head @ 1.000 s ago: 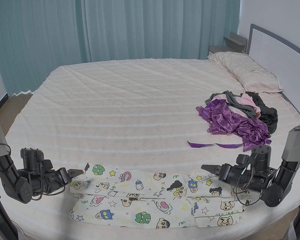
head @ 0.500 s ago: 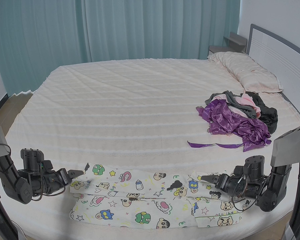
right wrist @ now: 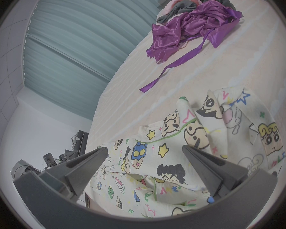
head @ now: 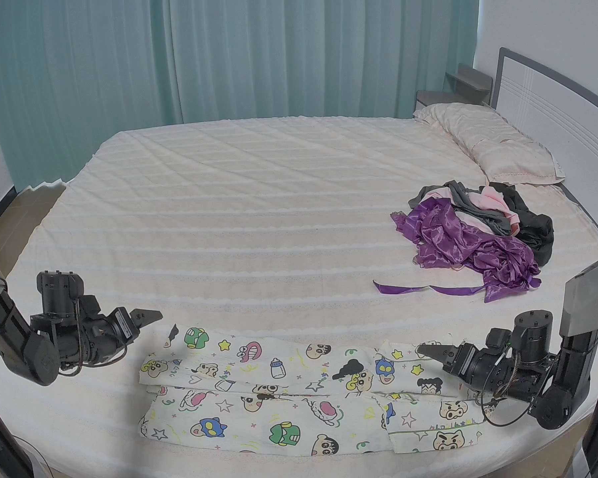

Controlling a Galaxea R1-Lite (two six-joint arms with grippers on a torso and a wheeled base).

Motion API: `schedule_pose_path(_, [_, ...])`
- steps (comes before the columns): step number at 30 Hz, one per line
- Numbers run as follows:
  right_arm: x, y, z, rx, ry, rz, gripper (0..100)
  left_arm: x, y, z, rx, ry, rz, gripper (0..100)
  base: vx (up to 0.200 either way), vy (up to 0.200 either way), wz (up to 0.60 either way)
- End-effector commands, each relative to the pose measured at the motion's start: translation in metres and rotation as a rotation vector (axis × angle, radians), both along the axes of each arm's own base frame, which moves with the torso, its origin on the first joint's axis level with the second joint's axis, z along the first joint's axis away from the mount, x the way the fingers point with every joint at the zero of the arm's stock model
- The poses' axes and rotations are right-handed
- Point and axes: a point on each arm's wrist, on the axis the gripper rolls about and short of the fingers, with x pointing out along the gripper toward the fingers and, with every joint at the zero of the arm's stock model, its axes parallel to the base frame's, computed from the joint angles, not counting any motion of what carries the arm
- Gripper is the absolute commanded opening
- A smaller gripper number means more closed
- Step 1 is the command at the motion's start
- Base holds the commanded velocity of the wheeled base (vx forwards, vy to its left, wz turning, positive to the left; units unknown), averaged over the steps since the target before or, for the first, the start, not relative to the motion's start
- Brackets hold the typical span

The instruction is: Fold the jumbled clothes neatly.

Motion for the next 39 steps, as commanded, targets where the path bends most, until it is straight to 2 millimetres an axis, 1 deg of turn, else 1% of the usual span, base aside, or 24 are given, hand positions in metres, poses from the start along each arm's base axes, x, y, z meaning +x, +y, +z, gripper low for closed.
schedule_pose_path(1, [-0.009, -0.003, 0.005, 0.0, 0.0, -0.002, 100, 0.039, -0.006, 0.029, 0.006, 0.044, 0.001, 100, 0.0, 0.0, 0.0])
schedule_pose_path(3, [-0.009, -0.003, 0.005, 0.0, 0.0, -0.002, 100, 0.042, -0.006, 0.029, 0.005, 0.067, -0.001, 100, 0.0, 0.0, 0.0])
schedule_pose_path(4, [-0.009, -0.004, 0.005, 0.0, 0.004, -0.004, 100, 0.046, -0.009, 0.024, 0.003, 0.16, -0.022, 100, 0.0, 0.0, 0.0])
schedule_pose_path(5, [-0.009, -0.004, 0.005, -0.001, 0.003, -0.003, 100, 0.045, -0.009, 0.023, 0.004, 0.172, -0.024, 100, 0.0, 0.0, 0.0])
schedule_pose_path(7, [-0.01, -0.003, 0.004, -0.003, 0.007, 0.0, 100, 0.046, -0.013, 0.007, 0.025, 0.257, -0.075, 100, 0.0, 0.0, 0.0])
schedule_pose_path(9, [-0.01, -0.002, 0.003, -0.005, 0.01, 0.004, 100, 0.046, -0.013, -0.002, 0.052, 0.28, -0.106, 100, 0.0, 0.0, 0.0])
schedule_pose_path(13, [-0.012, -0.002, 0.002, -0.008, 0.018, 0.007, 100, 0.048, -0.012, -0.01, 0.062, 0.303, -0.117, 100, 0.0, 0.0, 0.0])
schedule_pose_path(23, [-0.013, -0.002, 0.001, -0.012, 0.026, 0.011, 100, 0.047, -0.01, -0.018, 0.084, 0.328, -0.137, 100, 0.0, 0.0, 0.0])
schedule_pose_path(36, [-0.013, -0.001, 0.001, -0.013, 0.026, 0.013, 100, 0.044, -0.008, -0.02, 0.096, 0.358, -0.154, 100, 0.0, 0.0, 0.0])
schedule_pose_path(39, [-0.013, -0.001, 0.001, -0.013, 0.026, 0.013, 100, 0.045, -0.008, -0.024, 0.095, 0.372, -0.155, 100, 0.0, 0.0, 0.0])
